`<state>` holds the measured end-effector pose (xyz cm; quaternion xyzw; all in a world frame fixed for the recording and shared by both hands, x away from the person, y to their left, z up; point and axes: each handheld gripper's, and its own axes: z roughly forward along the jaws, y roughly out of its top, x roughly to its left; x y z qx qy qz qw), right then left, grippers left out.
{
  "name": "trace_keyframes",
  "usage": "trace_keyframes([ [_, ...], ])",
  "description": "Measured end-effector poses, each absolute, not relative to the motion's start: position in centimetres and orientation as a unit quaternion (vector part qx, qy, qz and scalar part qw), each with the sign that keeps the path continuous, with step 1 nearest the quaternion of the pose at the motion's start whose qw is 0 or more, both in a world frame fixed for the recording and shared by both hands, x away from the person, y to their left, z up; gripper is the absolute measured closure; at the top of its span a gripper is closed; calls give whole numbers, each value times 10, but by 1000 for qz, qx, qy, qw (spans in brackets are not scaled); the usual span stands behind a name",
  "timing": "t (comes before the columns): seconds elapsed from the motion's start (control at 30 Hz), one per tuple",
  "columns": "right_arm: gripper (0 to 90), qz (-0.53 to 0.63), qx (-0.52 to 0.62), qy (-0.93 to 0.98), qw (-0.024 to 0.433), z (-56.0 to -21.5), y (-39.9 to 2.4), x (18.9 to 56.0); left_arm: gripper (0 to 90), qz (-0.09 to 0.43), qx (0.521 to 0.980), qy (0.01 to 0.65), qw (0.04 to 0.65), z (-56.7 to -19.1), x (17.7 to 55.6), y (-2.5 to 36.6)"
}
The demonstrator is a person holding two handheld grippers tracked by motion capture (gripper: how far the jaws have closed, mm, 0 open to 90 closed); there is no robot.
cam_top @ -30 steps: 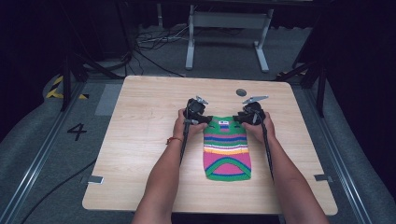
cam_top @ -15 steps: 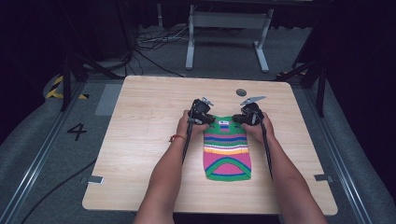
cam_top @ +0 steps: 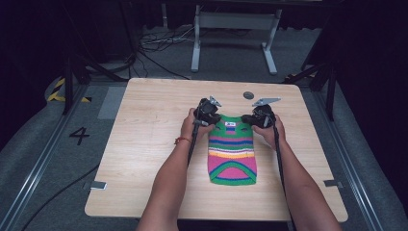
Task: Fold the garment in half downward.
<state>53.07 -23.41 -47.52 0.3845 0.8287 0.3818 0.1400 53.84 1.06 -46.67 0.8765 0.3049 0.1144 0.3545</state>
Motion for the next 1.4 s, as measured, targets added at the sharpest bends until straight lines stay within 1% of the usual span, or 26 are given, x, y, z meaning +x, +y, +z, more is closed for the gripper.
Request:
trace_keyframes([
  [0.23,844,408,366,823,149,-456,-239,520,829,129,874,294,364,-452,533,15],
  [0.4,844,424,351,821,150,-448,-241,514,828,151,884,273,349,-442,529,15],
  [0.6,845,432,339,819,164,-439,-235,515,829,180,884,268,338,-426,533,17],
  [0.77,845,439,328,817,177,-429,-229,518,829,181,885,255,344,-417,532,19],
  [0.9,844,451,317,816,174,-425,-232,512,827,175,881,256,357,-419,525,29],
  [1.4,840,462,265,834,143,-431,-232,477,818,168,889,205,374,-426,485,50],
])
